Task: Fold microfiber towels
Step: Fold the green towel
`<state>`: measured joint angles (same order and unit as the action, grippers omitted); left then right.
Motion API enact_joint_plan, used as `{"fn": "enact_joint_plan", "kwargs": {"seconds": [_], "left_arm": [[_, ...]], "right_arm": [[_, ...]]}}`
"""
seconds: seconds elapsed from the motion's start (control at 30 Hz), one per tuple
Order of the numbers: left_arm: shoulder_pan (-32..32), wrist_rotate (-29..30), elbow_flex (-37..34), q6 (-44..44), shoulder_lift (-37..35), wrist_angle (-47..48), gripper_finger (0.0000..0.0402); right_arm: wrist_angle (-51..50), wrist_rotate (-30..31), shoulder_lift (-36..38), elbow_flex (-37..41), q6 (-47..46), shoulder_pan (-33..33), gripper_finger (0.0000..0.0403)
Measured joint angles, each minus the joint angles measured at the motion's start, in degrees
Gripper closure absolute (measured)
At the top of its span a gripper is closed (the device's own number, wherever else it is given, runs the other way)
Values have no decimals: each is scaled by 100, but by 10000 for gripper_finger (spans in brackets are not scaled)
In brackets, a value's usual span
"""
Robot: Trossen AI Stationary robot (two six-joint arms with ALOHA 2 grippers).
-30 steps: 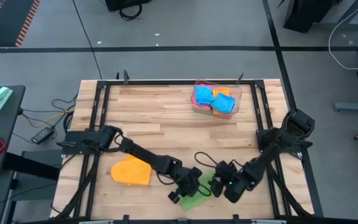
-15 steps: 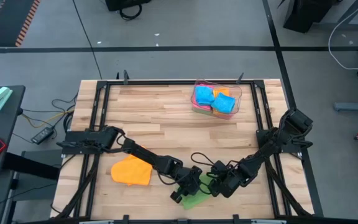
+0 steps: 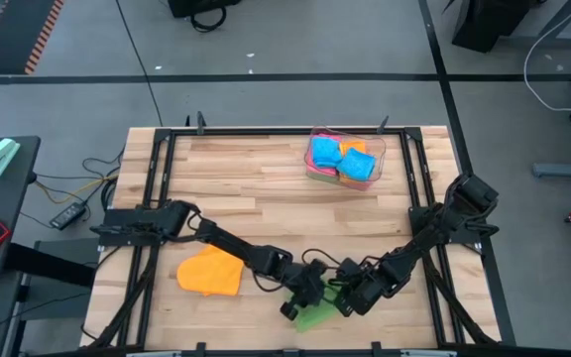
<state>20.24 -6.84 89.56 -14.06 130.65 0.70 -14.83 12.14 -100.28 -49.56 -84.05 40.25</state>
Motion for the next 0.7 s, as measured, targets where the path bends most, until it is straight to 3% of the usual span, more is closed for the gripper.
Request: {"fn": "enact_joint_plan", "kwargs": {"seconds": [0.2,0.47,0.7], "left_arm": [[-58,-12,0,-89,-86,-250,294],[35,-44,0,-188,-275,-108,294],[60,-45,0,-160,-242,-63,294]], "right_arm": [[-995,-137,205,-43,-109,2,390],[-3942,-184,346,-892,-94,-88,389],[-4801,-51,346,-1287,215,-331,389]]}}
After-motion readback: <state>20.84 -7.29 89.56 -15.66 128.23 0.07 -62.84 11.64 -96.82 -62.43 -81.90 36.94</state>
